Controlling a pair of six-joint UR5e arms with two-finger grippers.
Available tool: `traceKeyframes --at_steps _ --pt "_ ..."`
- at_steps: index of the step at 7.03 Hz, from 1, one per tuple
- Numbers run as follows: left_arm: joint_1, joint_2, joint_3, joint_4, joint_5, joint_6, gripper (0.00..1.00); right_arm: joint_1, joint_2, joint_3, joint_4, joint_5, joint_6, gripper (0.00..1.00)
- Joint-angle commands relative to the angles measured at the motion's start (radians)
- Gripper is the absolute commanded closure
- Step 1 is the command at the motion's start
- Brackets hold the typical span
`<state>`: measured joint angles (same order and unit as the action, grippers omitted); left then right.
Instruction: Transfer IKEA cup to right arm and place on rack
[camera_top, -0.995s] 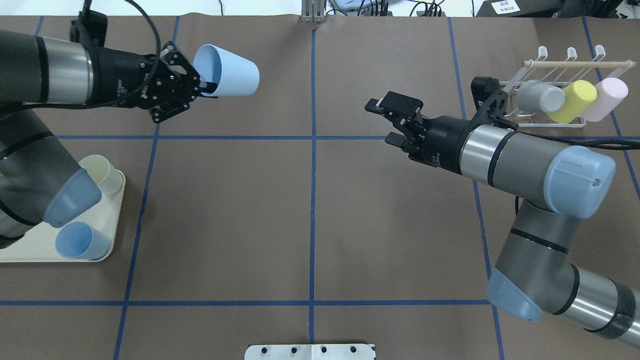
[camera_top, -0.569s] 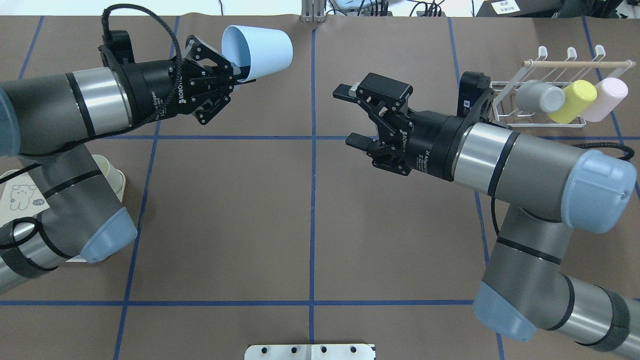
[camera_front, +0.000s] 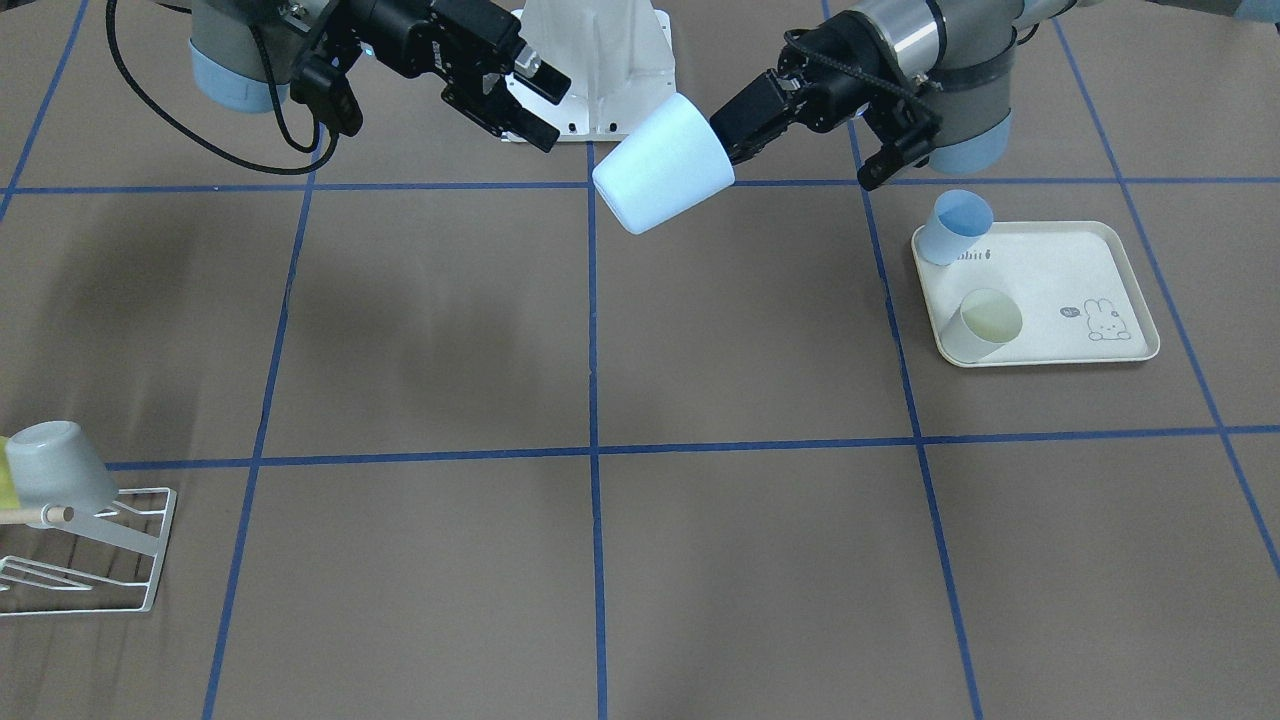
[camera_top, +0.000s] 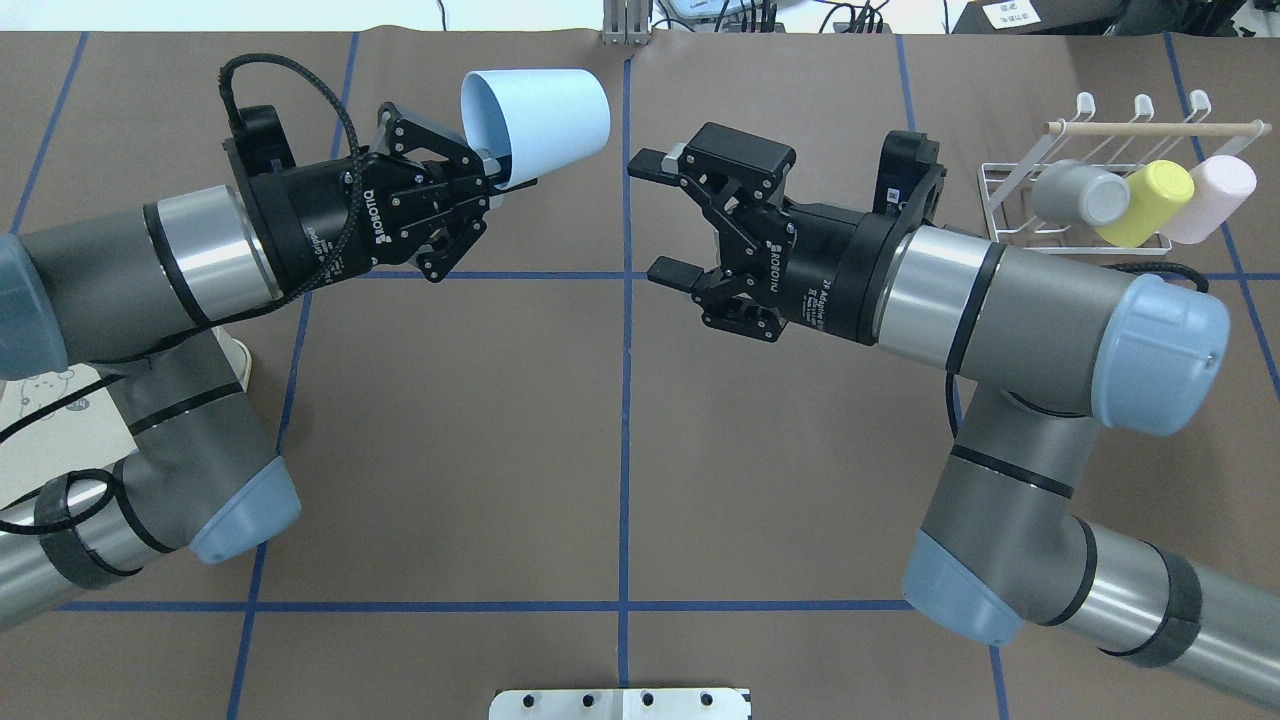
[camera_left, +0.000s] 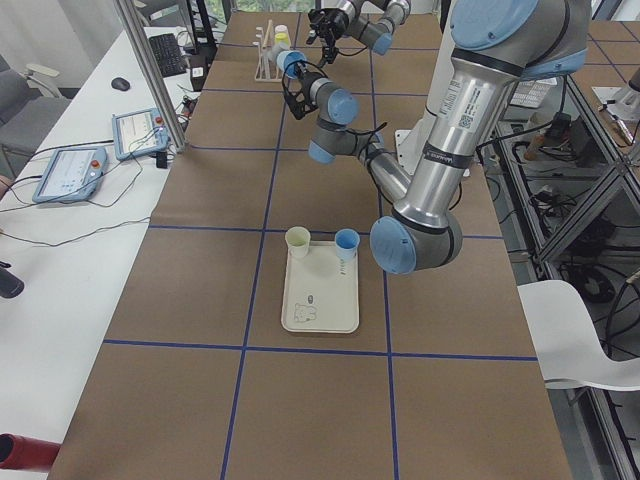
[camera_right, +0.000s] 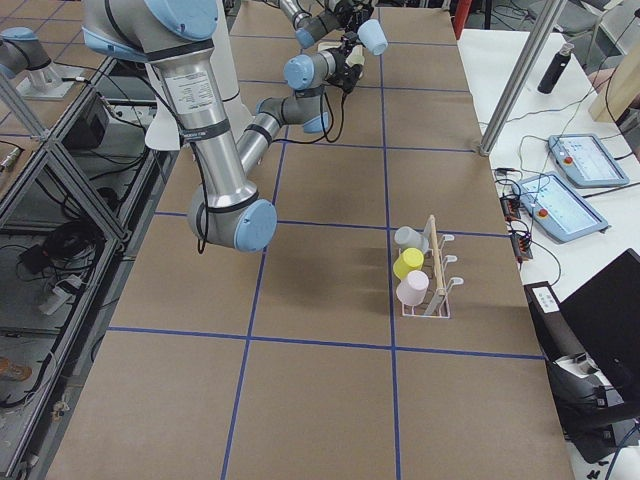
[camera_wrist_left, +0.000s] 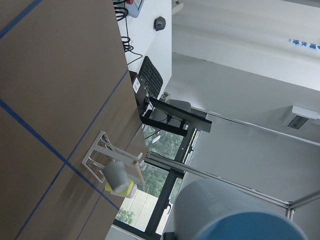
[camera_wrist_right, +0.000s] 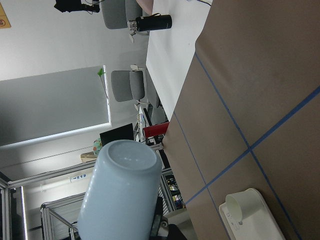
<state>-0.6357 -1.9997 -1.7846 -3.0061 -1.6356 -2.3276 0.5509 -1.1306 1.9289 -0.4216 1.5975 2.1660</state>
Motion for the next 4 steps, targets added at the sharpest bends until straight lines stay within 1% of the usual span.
traceKeyframes --at_steps 1,3,4 --pt "0.03 -0.002 0.002 -0.014 0.013 0.008 1.0 0.009 0.015 -0.014 0.001 0.033 0.001 0.0" --pt "0.06 -0.005 -0.007 -0.017 0.013 0.008 1.0 0.011 0.018 -0.016 0.003 0.036 0.005 0.0" --pt "0.085 -0.002 0.004 -0.074 0.014 0.01 1.0 0.014 0.018 -0.014 0.003 0.044 0.008 0.0"
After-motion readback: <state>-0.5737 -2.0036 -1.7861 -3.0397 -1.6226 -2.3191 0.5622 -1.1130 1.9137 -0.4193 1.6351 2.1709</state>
